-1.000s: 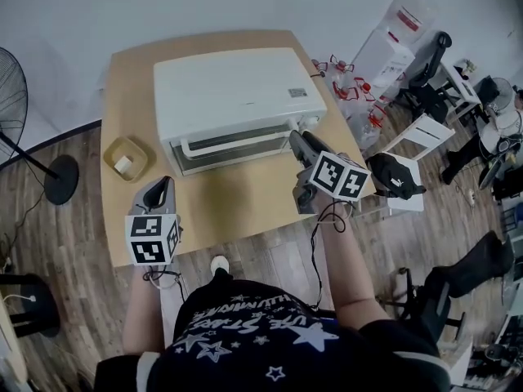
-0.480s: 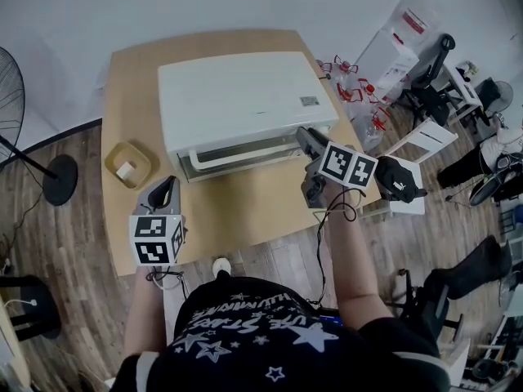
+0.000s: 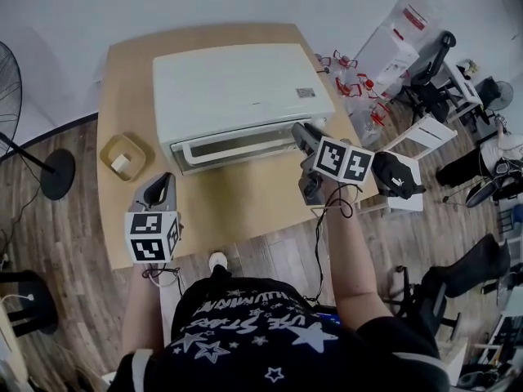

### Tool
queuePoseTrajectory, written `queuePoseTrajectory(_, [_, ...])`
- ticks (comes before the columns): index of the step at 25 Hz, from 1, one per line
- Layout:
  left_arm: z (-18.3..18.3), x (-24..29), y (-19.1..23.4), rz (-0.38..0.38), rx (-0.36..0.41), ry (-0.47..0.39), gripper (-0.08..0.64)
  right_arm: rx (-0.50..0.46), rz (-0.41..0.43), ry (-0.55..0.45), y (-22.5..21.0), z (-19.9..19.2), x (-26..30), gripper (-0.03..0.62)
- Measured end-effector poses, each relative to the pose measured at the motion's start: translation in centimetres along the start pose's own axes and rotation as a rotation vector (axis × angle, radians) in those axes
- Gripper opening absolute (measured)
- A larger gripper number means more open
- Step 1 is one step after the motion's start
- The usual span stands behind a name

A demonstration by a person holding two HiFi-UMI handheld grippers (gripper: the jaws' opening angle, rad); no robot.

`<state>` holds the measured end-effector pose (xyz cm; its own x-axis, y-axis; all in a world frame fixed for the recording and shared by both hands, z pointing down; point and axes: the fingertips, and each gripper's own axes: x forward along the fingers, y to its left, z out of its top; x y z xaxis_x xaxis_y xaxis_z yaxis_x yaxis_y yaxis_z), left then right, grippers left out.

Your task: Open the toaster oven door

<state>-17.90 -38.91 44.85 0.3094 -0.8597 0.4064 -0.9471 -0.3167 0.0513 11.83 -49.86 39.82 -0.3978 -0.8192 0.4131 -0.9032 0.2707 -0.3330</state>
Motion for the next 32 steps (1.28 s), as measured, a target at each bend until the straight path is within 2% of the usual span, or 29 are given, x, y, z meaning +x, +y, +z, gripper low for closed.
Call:
queuePoseTrajectory(7, [-1.2,-2.0,-1.7,0.027,0.002,0.009,0.021,-0.053,0.026,0.039,0.0,-1.7,-1.9,0.118])
queuePoseTrajectory(15, [-2.6,-3.7,-4.0,0.032,0.008,0.029,0.021,-0.148,0.013,0.08,-0.3,-3.8,-4.1,0.1])
queuePoseTrajectory(32, [-5.5,-6.1,-7.8,0.037,0.012,0.063,0.021,-0.202,-0.004,0.162,-1.7,-10.3,-8.1,0.075])
